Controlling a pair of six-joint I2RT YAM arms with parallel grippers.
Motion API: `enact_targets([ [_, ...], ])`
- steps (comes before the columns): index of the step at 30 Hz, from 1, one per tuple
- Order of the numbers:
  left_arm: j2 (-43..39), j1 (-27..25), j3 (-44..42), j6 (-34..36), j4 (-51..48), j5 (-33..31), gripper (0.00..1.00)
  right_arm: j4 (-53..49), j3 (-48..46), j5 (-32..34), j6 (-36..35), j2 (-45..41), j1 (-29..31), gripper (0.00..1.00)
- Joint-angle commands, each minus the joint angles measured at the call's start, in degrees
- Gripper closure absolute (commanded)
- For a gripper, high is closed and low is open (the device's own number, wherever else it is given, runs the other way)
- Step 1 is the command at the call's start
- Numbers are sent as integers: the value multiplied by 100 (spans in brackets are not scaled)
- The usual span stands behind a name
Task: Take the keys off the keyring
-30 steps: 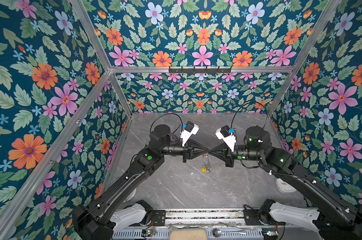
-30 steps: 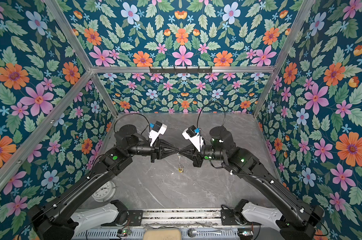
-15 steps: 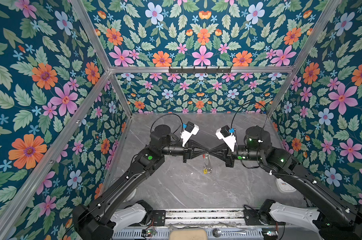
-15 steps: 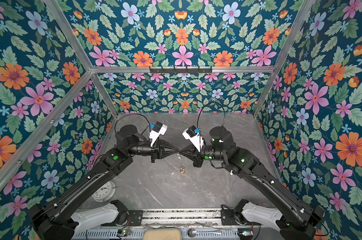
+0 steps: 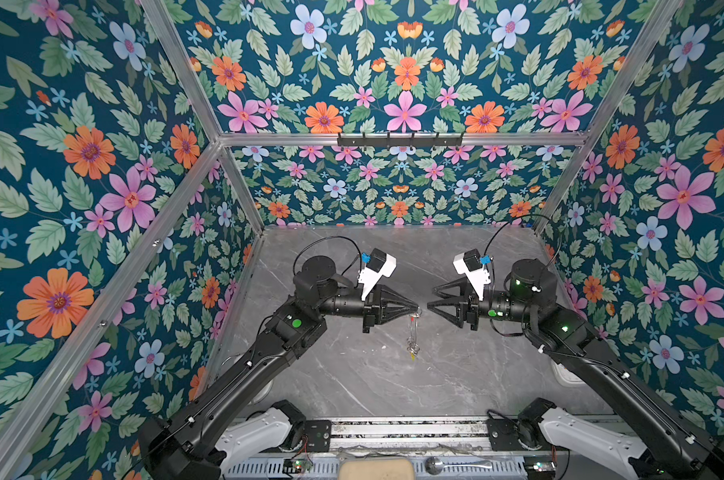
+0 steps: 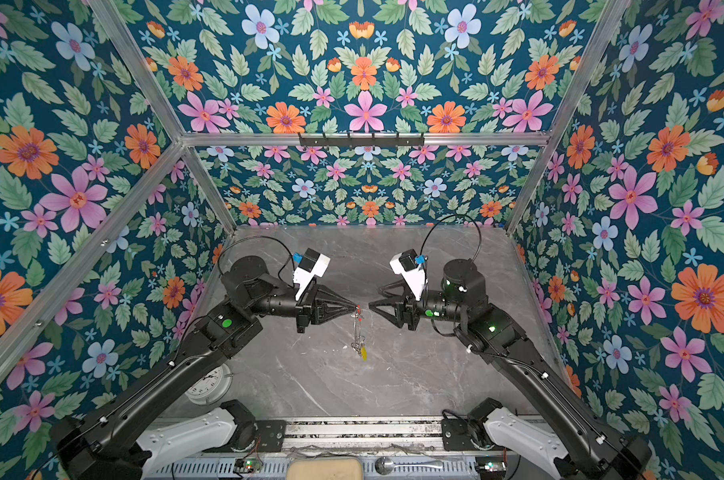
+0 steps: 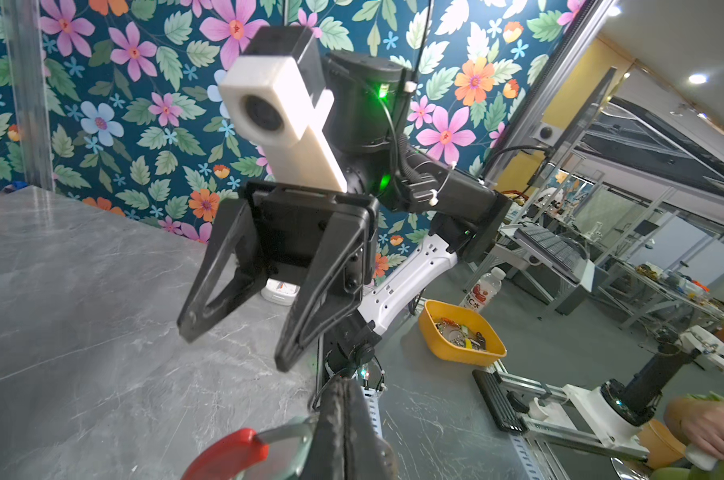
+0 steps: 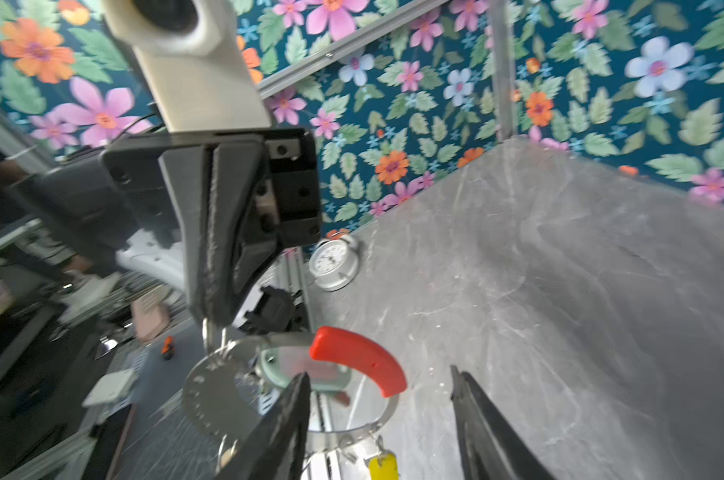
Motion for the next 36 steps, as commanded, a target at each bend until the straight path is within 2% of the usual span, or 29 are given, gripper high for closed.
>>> enact_targets([
  [1, -35, 2, -47, -155, 599, 35, 100, 869, -98, -1095, 282, 4, -32, 41],
  [7, -51, 10, -250, -507, 1313, -21, 100, 1298, -256, -1587, 562, 100, -26, 39],
  [15, -83, 5, -424, -774, 1901, -144, 100, 1390, -226, -1545, 589, 290, 146, 42],
  [26, -146, 12, -656, -991, 2461, -398, 100, 1375, -71, -1322, 472, 487, 379, 66],
  [29, -162, 10, -727, -1026, 2560, -491, 100, 1391, -51, -1264, 486, 511, 409, 78],
  [33, -228, 12, -872, -1110, 2829, -697, 100, 1415, -47, -1209, 513, 521, 429, 100],
  [36, -324, 7, -1072, -1177, 3233, -1020, 100, 1441, -50, -1147, 541, 549, 464, 100],
])
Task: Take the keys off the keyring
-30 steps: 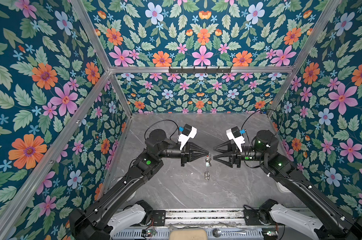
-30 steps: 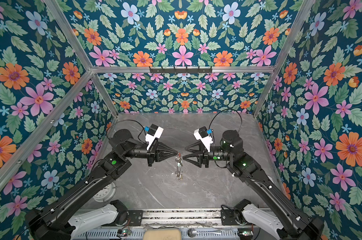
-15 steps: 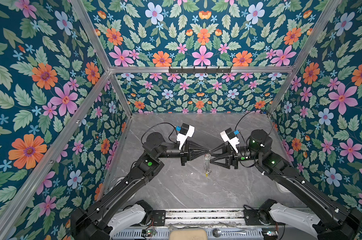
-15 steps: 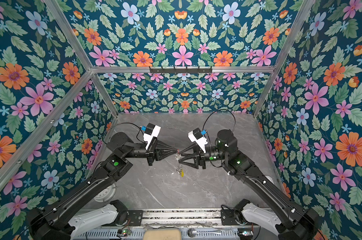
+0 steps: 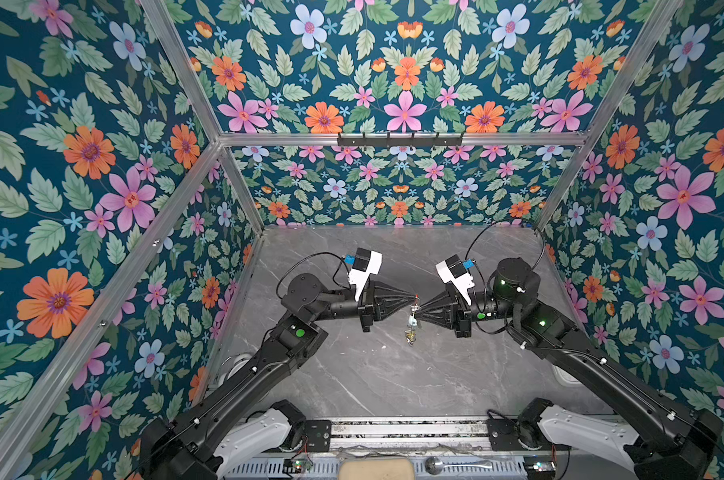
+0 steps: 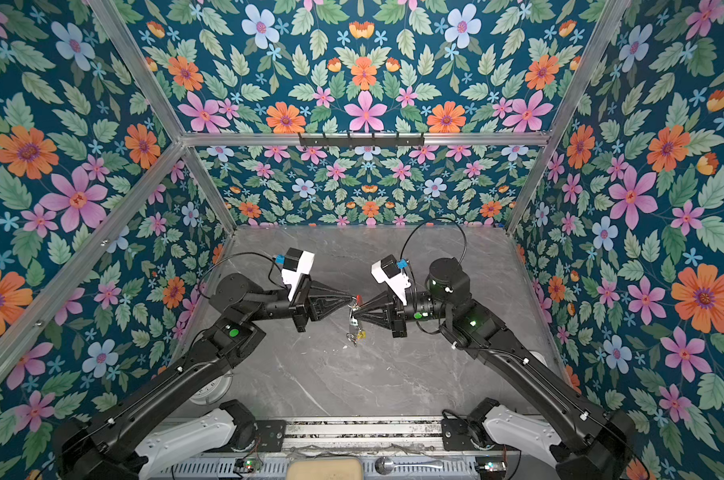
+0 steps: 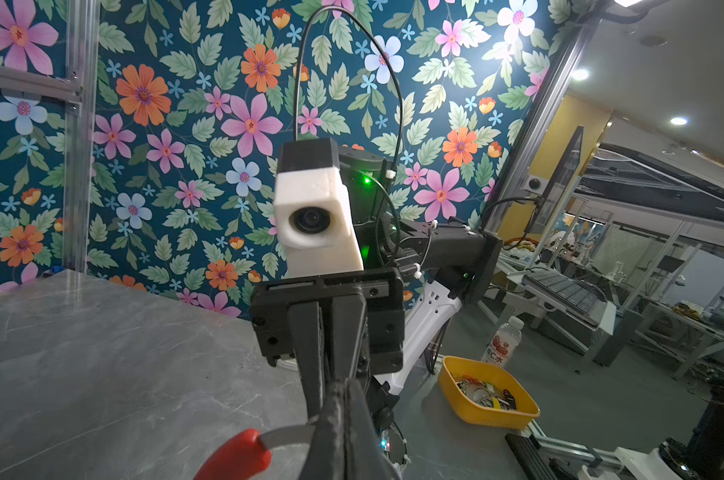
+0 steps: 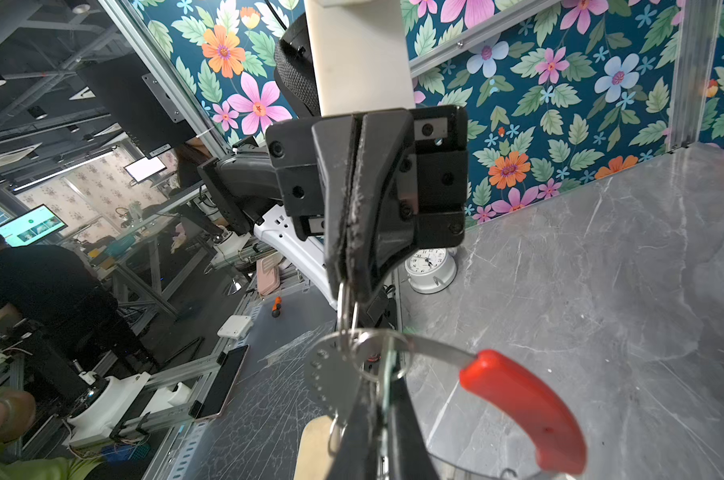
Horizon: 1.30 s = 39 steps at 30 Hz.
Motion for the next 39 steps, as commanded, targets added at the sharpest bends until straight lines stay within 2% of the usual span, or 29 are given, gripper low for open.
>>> enact_targets([
  [1, -92, 4, -193, -180, 890, -451, 100, 321, 20, 147, 53, 37, 39, 100],
  [10, -3, -9, -1121, -917, 3299, -1375, 100, 474, 96, 500, 131, 207, 248, 100],
  [16, 294, -9, -1429, -1373, 4518, -1595, 100, 563, 196, 638, 90, 401, 440, 100],
  [20, 424, -18, -1509, -1520, 4891, -1603, 100, 524, 309, 670, 33, 540, 551, 100],
  [26, 456, -17, -1564, -1547, 4949, -1563, 100, 285, 435, 669, -88, 657, 631, 100],
  [31, 492, -16, -1609, -1568, 5037, -1567, 100, 245, 583, 369, -145, 794, 692, 100],
  [36, 633, -11, -1652, -1697, 5416, -1543, 100, 530, 646, 28, -92, 867, 760, 100],
  [39, 807, -17, -1673, -1854, 5745, -1517, 100, 1001, 574, 204, 148, 858, 764, 100],
])
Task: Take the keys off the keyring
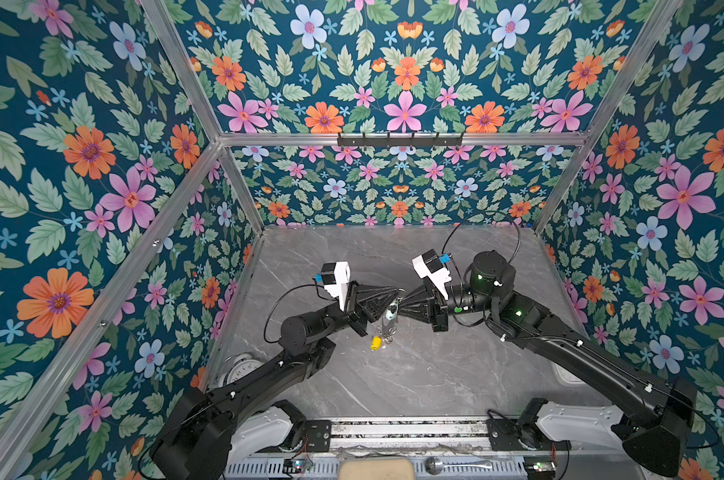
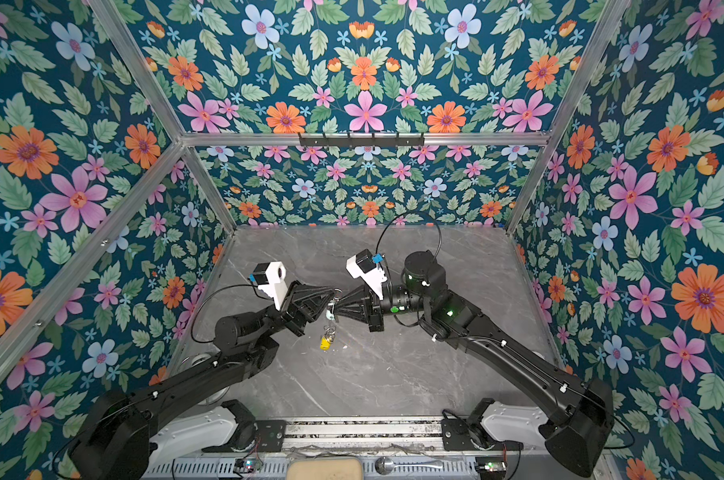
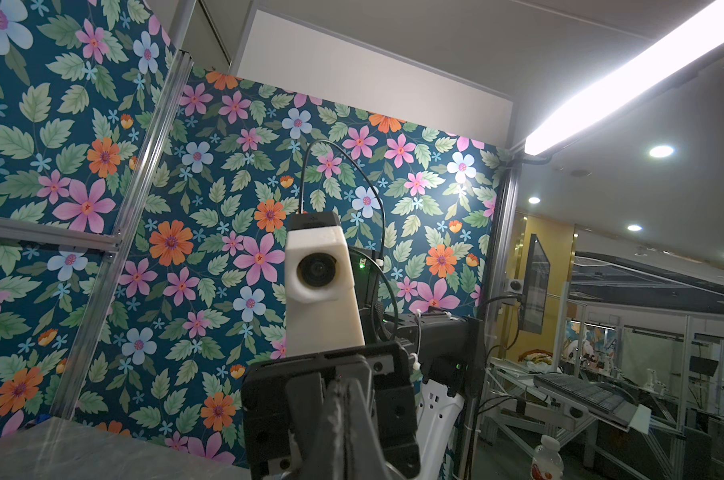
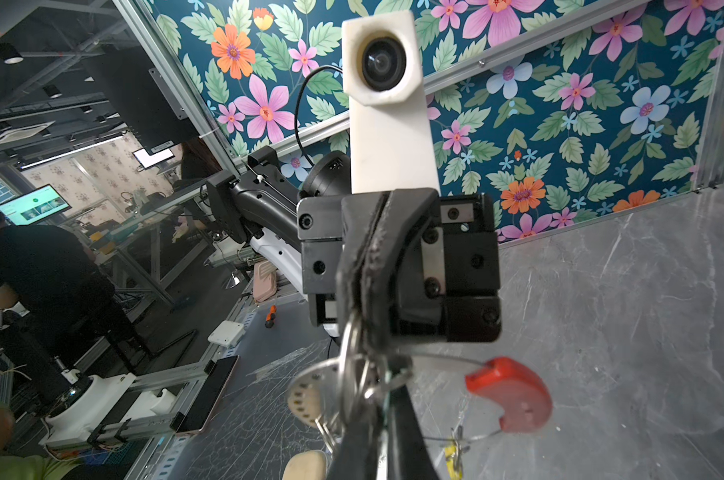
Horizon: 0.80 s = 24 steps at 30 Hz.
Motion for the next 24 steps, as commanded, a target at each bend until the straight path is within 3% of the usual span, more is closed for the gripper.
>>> enact_targets([
  [1, 178, -5, -16, -271, 636, -87, 100, 523, -15, -198, 254, -3, 49, 100],
  [6, 300, -7, -7, -365, 783, -87, 100, 295, 305, -612, 265, 170, 88, 100],
  [14, -91, -2, -11, 38, 52, -200, 100, -130, 13, 113, -37, -287, 93, 100],
  [19, -530, 2, -22, 545, -911, -420, 100, -585, -246, 768, -330, -889, 93, 100],
  [24, -901, 3, 37, 1003, -1792, -513, 100, -1123, -476, 1998, -611, -1486, 59, 100],
])
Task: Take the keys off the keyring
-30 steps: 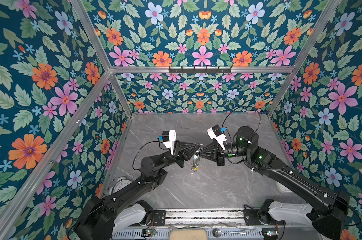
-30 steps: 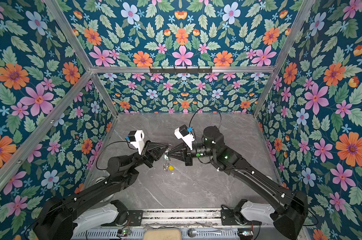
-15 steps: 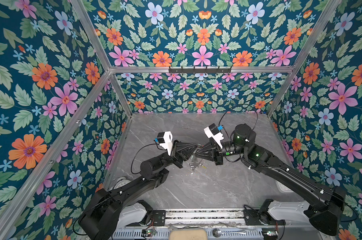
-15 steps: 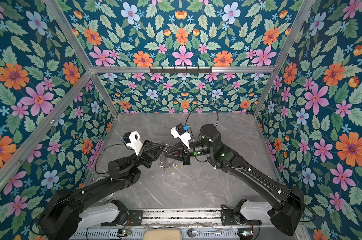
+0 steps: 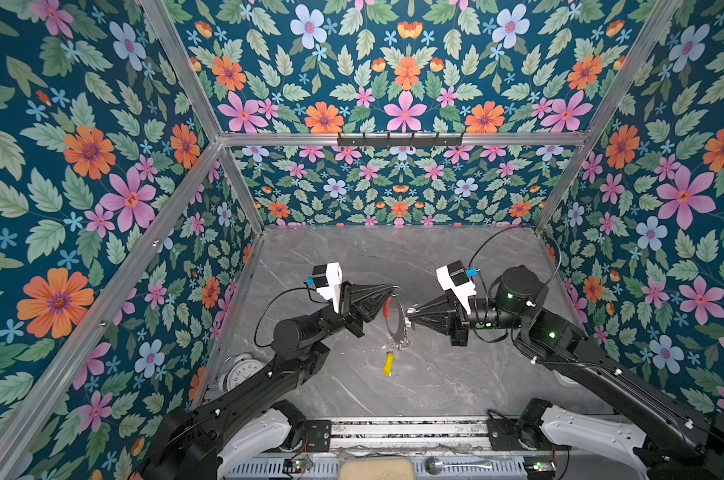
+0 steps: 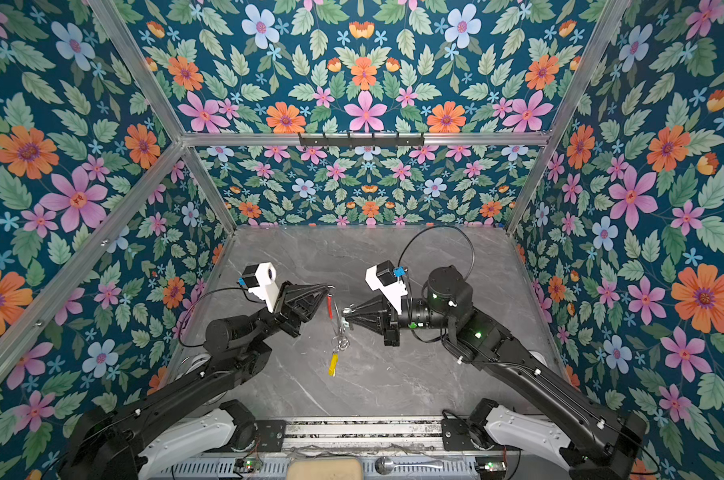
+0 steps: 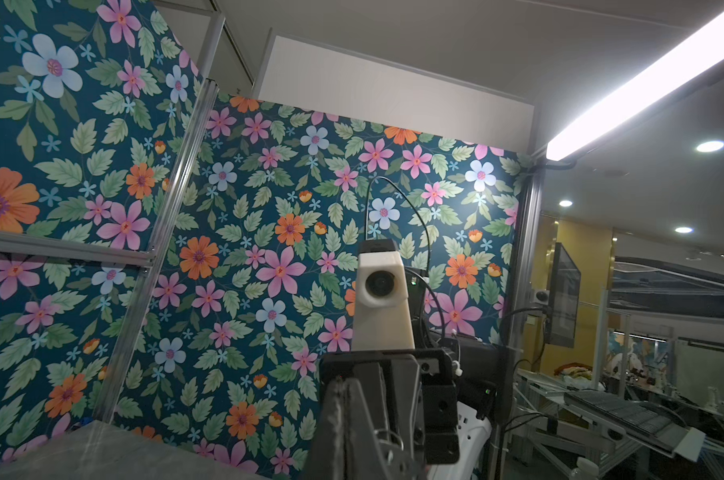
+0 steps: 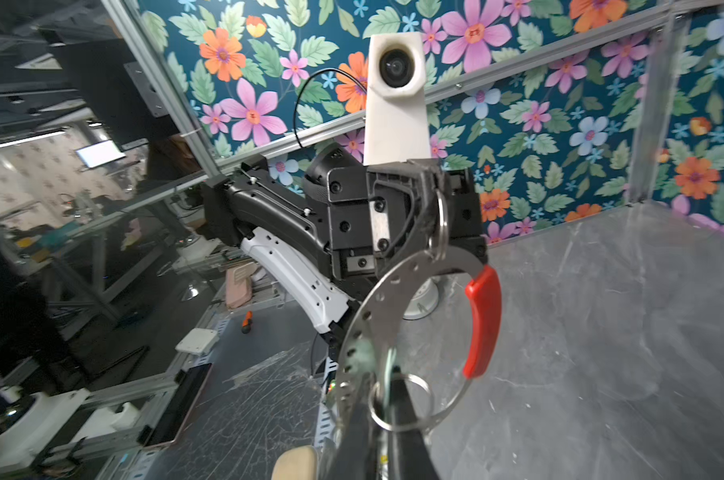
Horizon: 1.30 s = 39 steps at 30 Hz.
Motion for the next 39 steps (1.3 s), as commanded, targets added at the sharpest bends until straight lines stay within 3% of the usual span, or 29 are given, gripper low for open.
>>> enact_targets([
  [1, -207, 2, 72, 508, -782, -135, 100, -442, -71, 1068, -264, -233, -70, 100],
  [7, -577, 2, 92, 901, -1682, -273, 100, -374, -672, 1295, 316, -430, -938, 100],
  [13, -775, 7, 14, 1125, -2220, -448, 100, 247, -1833, 1249, 1190, -17, -1618, 100],
  [21, -802, 2, -178, 1091, -2261, -542, 100, 1137, -3014, 1655, 1846, 1276, -1662, 100],
  [31, -767, 1, -351, 1029, -2242, -637, 100, 1275, -3152, 2406, 2013, 2261, -1658, 100],
  [33, -758, 9, -390, 995, -2204, -654, 100, 1200, -3125, 2544, 2046, 2350, -1659, 91],
  [37, -731, 2, -426, 967, -2203, -667, 100, 1152, -3126, 2788, 2102, 2343, -1665, 60],
  [39, -731, 9, -442, 967, -2206, -679, 100, 1138, -3126, 2801, 2112, 2221, -1658, 52],
])
